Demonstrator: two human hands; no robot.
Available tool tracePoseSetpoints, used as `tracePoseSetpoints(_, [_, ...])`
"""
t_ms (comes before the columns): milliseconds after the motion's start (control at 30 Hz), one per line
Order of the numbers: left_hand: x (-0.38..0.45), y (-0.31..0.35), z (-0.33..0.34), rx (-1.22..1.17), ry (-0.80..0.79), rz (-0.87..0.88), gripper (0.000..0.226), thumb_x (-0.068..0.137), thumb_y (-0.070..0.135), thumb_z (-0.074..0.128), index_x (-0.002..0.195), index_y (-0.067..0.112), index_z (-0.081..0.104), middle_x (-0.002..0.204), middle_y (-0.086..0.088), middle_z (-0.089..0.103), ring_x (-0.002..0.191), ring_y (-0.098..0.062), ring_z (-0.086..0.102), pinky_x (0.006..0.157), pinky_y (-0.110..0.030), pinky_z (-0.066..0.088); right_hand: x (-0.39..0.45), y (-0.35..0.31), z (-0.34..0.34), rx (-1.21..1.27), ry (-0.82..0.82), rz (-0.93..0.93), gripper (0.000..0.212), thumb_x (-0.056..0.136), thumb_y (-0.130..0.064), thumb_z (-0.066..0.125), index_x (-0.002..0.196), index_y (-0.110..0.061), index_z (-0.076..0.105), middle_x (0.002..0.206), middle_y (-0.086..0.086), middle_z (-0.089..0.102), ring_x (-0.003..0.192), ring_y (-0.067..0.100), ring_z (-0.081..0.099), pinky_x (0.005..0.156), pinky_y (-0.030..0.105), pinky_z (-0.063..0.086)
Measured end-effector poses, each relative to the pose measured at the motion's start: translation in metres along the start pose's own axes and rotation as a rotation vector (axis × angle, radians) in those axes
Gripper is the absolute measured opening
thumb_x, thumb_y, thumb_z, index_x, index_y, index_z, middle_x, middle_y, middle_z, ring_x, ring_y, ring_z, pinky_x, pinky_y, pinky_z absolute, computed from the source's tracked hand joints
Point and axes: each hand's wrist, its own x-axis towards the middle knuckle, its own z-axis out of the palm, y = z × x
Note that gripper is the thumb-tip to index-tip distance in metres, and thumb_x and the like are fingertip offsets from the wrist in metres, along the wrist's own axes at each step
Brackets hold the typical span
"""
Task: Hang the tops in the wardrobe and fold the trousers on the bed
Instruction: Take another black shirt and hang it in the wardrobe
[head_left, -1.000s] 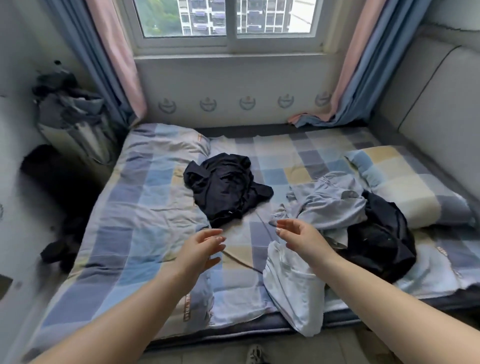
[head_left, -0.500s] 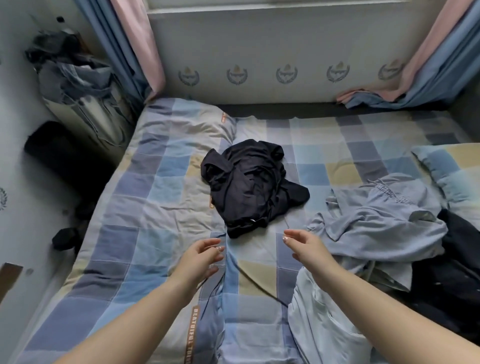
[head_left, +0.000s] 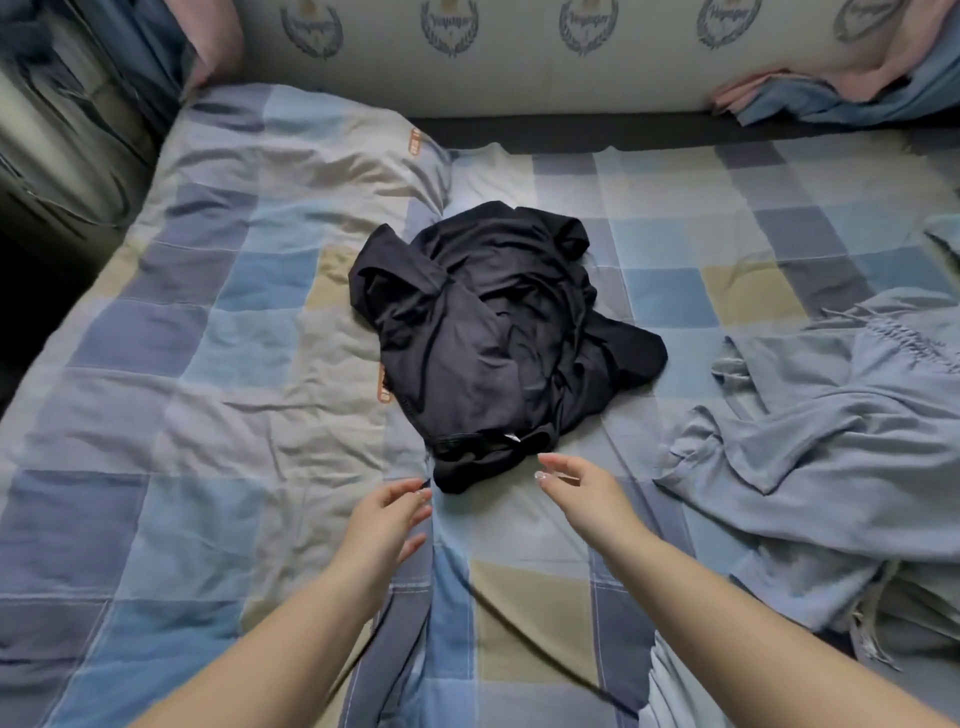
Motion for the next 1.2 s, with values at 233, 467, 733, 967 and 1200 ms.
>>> tracePoseSetpoints(233, [0.104, -0.014, 0.029, 0.411, -0.008, 0.346, 0.033, 0.089, 0.002, 0.053, 0.088, 0.032, 0.066, 0.103, 0.006, 0.068, 0.102, -0.012, 0.062, 0.094, -0.028, 0.047, 0.093, 0.037, 0.016, -0.428, -0.021, -0.083, 0.037, 0.094, -0.027, 0.057, 0.129, -0.017, 0.058, 0.158, -0.003, 0.016, 0.139, 0.013, 0.032, 0.104, 0.02, 0.027])
tracePoseSetpoints(467, [0.168, -0.025, 0.058, 1.037, -0.049, 0.645, 0.049, 0.088, 0.016, 0.063, 0.136, 0.023, 0.052, 0.147, -0.001, 0.041, 0.137, -0.021, 0.031, 0.112, -0.027, 0.021, 0.13, 0.054, 0.03, -0.685, -0.055, -0.096, 0.047, 0.097, -0.027, 0.049, 0.141, -0.014, 0.043, 0.158, 0.001, 0.015, 0.137, 0.014, 0.035, 0.108, 0.029, 0.032])
tracePoseSetpoints(733, [0.162, -0.006, 0.066, 0.979, 0.063, 0.7, 0.022, 0.092, 0.014, 0.045, 0.107, 0.018, 0.061, 0.106, -0.001, 0.064, 0.102, -0.024, 0.056, 0.083, -0.035, 0.044, 0.11, 0.042, 0.01, -0.636, 0.106, -0.238, 0.011, 0.091, -0.026, 0.059, 0.102, -0.023, 0.061, 0.107, -0.006, 0.058, 0.098, 0.014, 0.059, 0.084, 0.031, 0.046])
tracePoseSetpoints(967, [0.088, 0.059, 0.051, 1.005, -0.081, 1.034, 0.006, 0.092, 0.022, 0.054, 0.096, 0.022, 0.058, 0.087, 0.015, 0.057, 0.085, -0.012, 0.056, 0.07, -0.025, 0.036, 0.063, -0.032, -0.039, -0.698, 0.245, -0.405, 0.019, 0.085, -0.031, 0.065, 0.096, -0.022, 0.053, 0.093, -0.006, 0.062, 0.088, 0.018, 0.057, 0.065, 0.028, 0.034])
tracePoseSetpoints(1200, [-0.04, 0.156, 0.025, 1.219, -0.181, 1.453, 0.02, 0.087, 0.047, 0.048, 0.095, 0.029, 0.048, 0.086, 0.006, 0.063, 0.07, -0.02, 0.062, 0.056, -0.029, 0.052, -0.029, -0.137, -0.102, -0.911, 0.316, -0.548, 0.017, 0.09, -0.029, 0.054, 0.102, -0.025, 0.064, 0.099, -0.001, 0.062, 0.096, 0.023, 0.057, 0.066, 0.027, 0.031])
